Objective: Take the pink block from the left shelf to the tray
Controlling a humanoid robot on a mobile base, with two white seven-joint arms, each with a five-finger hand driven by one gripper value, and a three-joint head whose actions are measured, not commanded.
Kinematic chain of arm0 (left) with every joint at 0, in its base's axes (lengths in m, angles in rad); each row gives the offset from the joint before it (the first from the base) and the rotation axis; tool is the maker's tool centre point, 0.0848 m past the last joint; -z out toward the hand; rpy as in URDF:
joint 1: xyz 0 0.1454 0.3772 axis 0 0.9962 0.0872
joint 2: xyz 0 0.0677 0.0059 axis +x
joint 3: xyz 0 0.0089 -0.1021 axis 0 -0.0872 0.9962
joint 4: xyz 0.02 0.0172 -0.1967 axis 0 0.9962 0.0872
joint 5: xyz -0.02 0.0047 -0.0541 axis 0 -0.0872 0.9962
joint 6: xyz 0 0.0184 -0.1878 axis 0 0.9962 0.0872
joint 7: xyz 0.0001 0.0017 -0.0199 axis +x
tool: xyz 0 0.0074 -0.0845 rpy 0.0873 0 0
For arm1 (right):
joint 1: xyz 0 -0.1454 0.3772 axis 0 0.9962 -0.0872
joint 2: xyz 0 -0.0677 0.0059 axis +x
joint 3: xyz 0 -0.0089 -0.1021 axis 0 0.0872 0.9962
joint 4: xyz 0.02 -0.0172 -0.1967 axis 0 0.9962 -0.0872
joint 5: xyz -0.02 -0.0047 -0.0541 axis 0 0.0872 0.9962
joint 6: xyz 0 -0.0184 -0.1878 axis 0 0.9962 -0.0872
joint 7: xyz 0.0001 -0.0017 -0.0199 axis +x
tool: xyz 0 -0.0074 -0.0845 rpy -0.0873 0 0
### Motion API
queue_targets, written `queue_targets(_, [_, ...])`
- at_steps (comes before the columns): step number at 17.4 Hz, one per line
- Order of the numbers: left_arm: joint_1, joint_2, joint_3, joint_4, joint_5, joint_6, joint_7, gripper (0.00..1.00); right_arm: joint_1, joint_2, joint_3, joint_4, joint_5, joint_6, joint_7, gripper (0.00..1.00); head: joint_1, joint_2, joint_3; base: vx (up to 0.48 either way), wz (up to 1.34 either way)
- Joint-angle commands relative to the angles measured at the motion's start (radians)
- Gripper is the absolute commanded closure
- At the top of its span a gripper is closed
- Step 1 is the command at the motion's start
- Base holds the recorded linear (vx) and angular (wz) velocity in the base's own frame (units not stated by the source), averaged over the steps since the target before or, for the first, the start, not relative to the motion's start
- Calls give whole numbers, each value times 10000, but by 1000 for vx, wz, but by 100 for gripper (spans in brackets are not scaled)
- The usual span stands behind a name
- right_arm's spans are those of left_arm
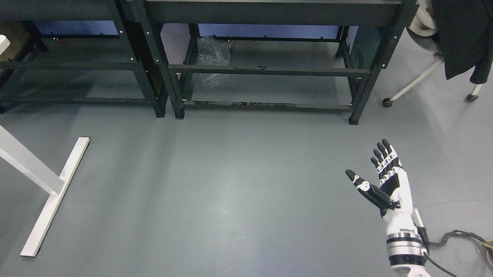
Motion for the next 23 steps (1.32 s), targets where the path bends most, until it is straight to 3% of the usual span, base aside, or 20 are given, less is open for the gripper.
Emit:
queue_targets(1, [199,175,0,-175,0,1,2,0,32,-175,-30,-182,11,-33,-3,0,0,0,0,0,0])
queue_targets(16, [199,175,0,-175,0,1,2,0,-752,-175,-30,1,300,13,28,1,0,0,0,0,0])
queue_targets(20, [199,175,0,-175,0,1,2,0,-1104,-175,-321,-14,4004,-828,-156,1,0,0,0,0,0])
queue_targets(23, [199,175,0,-175,0,1,2,0,-1549,-412,-397,2,7040,-495,-187,1,0,0,0,0,0])
